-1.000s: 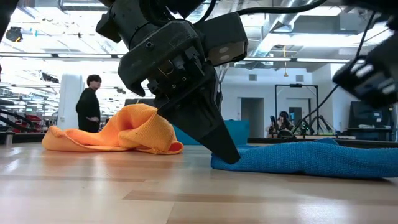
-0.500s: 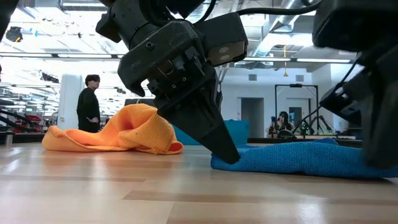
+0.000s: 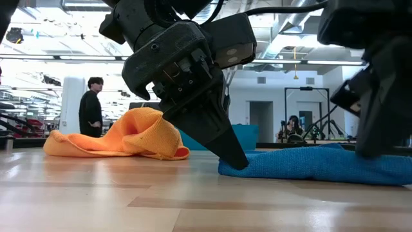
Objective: Roll microfiber towels into tight, uniform cylinder then place into a basket
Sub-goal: Roll the blue microfiber towel
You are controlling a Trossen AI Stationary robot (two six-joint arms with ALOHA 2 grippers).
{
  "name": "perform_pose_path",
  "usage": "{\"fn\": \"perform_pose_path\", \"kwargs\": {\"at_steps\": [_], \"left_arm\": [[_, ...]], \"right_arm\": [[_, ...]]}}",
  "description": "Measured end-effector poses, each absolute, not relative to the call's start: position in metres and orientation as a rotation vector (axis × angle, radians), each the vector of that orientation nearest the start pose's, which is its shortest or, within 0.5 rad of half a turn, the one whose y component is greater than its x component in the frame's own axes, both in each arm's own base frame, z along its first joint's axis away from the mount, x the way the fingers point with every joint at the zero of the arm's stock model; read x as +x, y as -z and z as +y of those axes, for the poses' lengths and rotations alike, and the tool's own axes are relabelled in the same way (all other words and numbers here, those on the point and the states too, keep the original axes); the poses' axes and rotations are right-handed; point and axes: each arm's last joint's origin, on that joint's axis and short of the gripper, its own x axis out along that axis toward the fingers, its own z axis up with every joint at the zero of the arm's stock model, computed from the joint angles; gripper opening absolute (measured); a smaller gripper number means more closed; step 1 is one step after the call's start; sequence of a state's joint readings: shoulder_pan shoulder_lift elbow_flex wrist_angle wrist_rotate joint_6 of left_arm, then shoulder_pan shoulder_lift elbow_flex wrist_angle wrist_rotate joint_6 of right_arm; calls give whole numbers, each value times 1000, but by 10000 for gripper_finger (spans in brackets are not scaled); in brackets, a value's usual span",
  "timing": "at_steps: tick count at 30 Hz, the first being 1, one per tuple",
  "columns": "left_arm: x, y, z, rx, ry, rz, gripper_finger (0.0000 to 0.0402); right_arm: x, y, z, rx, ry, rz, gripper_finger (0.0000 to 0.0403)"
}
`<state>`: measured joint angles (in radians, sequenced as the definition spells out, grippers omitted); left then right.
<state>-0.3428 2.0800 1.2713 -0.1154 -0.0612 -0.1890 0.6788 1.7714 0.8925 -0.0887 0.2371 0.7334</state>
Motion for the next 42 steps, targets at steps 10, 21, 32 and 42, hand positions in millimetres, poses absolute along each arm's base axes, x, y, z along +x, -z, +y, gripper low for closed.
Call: {"fn": "perform_pose_path", "kwargs": {"at_steps": [10,21,32,42], "left_arm": [[396,-121,-139,12,174,929,112],[395,-121,-139,8,172,931,112],[395,-121,-139,8,171,933,112],[395,-121,-139,7,171,933,112]], "right_arm": [[256,-144,200,242,-73,951,18],[251,-140,206,259,-88,993,14],[251,-138,200,252,-53,1023,14],[251,-139,199,198,-9,972,13]]}}
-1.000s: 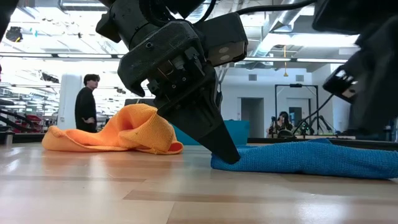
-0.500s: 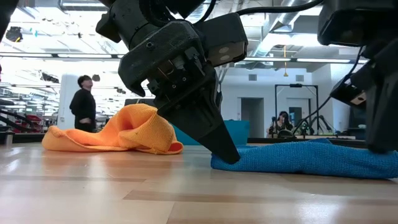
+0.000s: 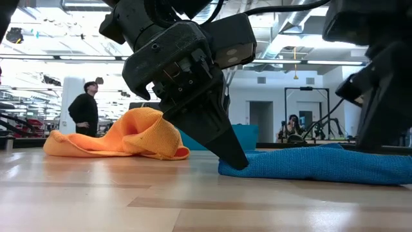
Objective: Roll microfiber towels into tight, uniform cylinder then place into a basket
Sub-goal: Roll the blue microfiber towel
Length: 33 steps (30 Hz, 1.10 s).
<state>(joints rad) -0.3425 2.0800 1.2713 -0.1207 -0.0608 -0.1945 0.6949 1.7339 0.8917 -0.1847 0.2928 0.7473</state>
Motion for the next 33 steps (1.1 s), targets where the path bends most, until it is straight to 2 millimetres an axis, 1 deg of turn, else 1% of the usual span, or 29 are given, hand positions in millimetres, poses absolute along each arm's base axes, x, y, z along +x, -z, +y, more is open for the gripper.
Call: {"fn": "perform_pose_path", "kwargs": {"at_steps": [3,6,11,15,23,29,33], "left_arm": [[395,-121,-139,7,171,933,112],[395,-121,-139,6,171,933,112],[395,-121,-139,6,171,933,112],[395,-121,-139,6,171,934,112],[395,-121,-139,6,171,934,112],[395,-121,-139,7,171,934,112],[395,-121,-139,7,170,935,112]], "right_arm": [[254,-147,205,201,-77,904,15],[253,-148,208,201,-98,891,17],[255,-134,210,202,-95,934,12],[255,-128,210,198,-87,950,13],[258,-127,204,208,-39,967,13],[260,-125,195,221,42,975,16],[261,-124,188,265,105,997,17]]}}
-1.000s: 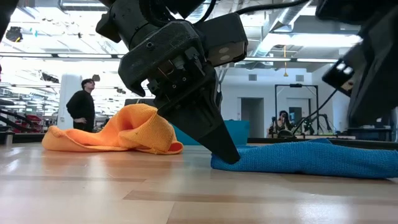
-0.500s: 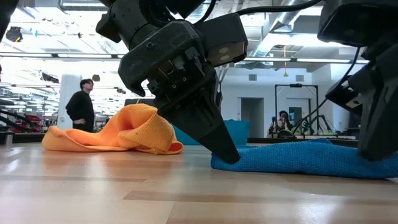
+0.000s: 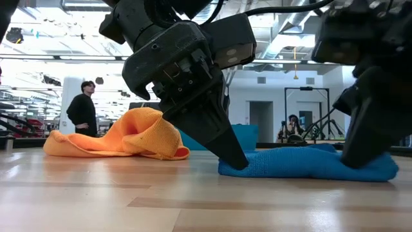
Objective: Roll microfiber towels into tight, uniform cylinder then place into a basket
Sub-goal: Roll the blue microfiber towel
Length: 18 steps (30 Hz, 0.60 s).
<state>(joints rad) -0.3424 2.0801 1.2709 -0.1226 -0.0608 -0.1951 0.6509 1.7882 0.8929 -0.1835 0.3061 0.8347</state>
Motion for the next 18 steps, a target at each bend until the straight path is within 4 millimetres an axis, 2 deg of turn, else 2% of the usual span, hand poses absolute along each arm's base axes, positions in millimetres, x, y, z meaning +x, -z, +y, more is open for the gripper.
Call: {"fn": "perform_pose_path", "kwargs": {"at_steps": [8,18], "left_arm": [[395,-121,-140,24,168,932,112],[388,-125,-151,188,107,897,112]], "right_arm": [[263,-123,178,380,202,1053,15],[270,-122,166,483,211,1102,13]]}}
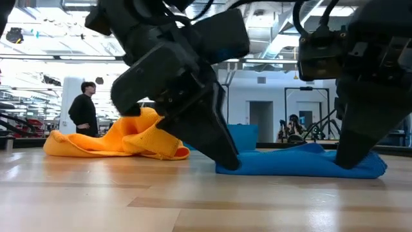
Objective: Roll microfiber towels into tight, uniform cylinder then place into a basket
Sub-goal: Roll the blue microfiber towel
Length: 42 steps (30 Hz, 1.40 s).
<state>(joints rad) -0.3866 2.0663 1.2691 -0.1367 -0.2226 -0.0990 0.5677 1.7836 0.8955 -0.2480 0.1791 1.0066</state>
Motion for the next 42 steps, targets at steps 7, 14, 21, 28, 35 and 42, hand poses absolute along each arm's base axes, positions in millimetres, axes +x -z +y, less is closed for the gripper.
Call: {"fn": "perform_pose_path", "kwargs": {"at_steps": [7,14,21,28,35,42], "left_arm": [[382,-135,-160,286,55,864,112],[374,-148,-171,333,81,844,112],[376,-148,-183,459,194,767,112],[383,-143,-172,396,202,788,113],[388,-136,-161,387,174,811,147],[391,-128,-156,393,159,837,169]], "right_arm": [[271,-121,164,509,228,1103,16],[271,-121,164,507,233,1099,17],[272,-121,163,508,235,1098,17],[273,-121,163,501,226,1089,21],[273,-121,163,501,224,1088,18],[274,-121,163,502,224,1082,22]]}}
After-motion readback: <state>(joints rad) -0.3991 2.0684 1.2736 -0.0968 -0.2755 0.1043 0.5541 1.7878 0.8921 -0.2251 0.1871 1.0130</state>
